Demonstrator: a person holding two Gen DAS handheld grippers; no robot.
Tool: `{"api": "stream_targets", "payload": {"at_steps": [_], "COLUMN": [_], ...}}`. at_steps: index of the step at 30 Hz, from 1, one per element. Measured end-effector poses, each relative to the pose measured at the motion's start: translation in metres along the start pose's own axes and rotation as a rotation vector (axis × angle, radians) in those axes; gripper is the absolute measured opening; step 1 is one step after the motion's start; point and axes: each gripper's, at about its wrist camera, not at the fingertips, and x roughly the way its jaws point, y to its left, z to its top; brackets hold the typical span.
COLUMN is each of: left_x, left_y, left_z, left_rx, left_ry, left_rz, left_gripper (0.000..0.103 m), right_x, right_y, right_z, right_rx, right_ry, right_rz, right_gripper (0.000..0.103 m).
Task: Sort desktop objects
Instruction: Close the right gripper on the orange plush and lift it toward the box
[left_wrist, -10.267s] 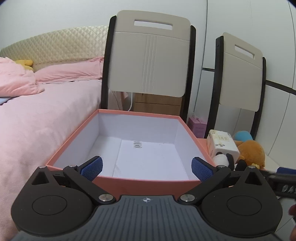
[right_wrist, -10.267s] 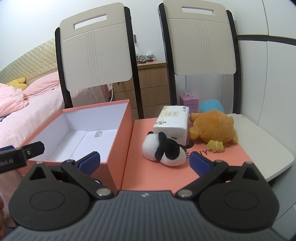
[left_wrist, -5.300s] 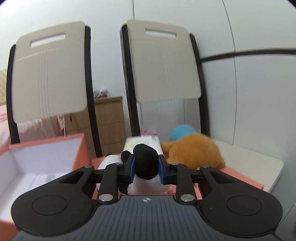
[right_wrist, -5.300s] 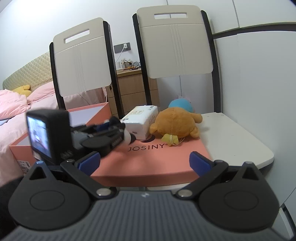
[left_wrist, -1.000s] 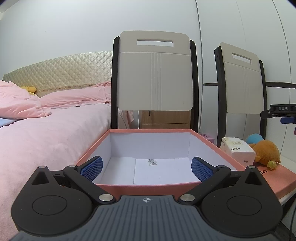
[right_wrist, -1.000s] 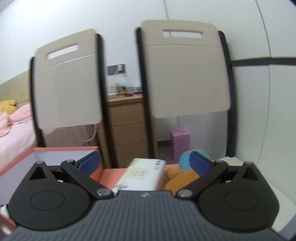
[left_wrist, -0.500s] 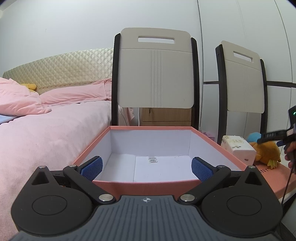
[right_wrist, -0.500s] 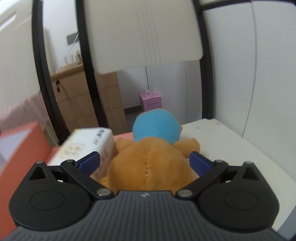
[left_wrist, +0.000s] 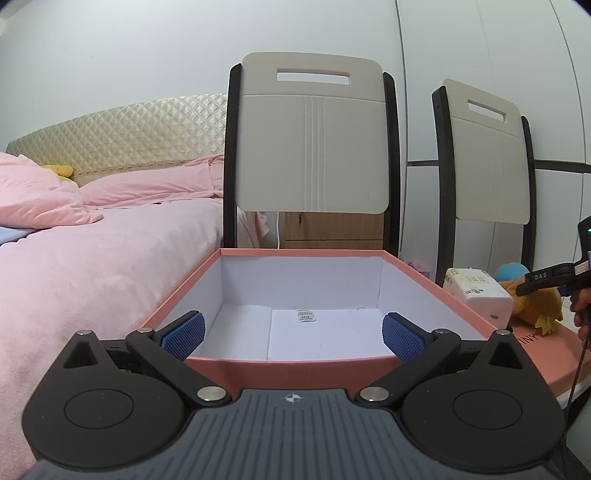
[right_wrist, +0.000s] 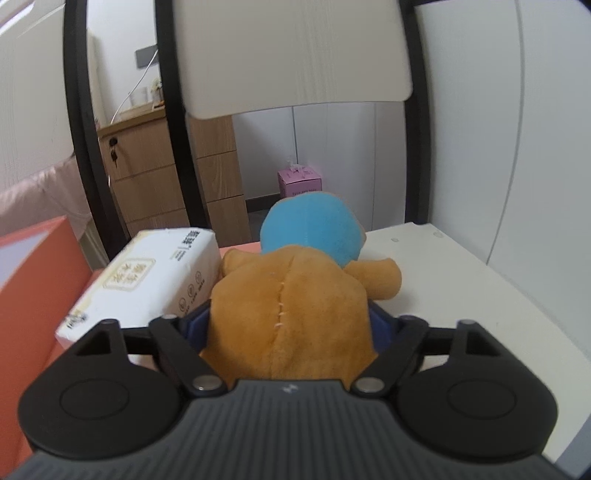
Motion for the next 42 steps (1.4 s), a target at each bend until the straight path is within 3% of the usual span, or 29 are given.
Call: {"api": "stream_targets", "payload": {"at_steps": [8,15,23,29,34,42], "left_x": [-0.004,-0.009,-0.011,-0.013,-0.015,-0.008], "left_y": [0.002,0.005,0.011,0.017,0.023,0.047], "left_z": [0.002,0.005,0.01,0.013,0.015,0.017], "left_rx": [-0.01,-0.028,-0.051,-0.063,-0.059,-0.111], "left_ry": [-0.011,-0.025,-0.031,-0.043,-0.058,-0.037], "left_rz": [-0.013,-0.019,-0.003,0.016,0.046,0.096], "left_gripper": [0.103,0.103,0.103,0.103,0.103,0.103], "right_x": [-0.042,-0.089,-0.128,-0.129,-0.106,-0.045], "right_y": [0.017,0.041,0.11,0.193,0.263,0.352], "right_z": [0.013,0.048,0.084,0.089,0.076,0.036], "right_rx": [-0.021,-0.054,-0.088,-0.173,-0.255,-0.346], "right_ry": [-0.079,-0.151,-0.185,-0.125,-0.037,0.166], "right_rz": [-0.009,0.013,0.172,0.347,0.466,0.568], "right_gripper": [0.076,0.076,0.076,0.076,0.076,0.076]}}
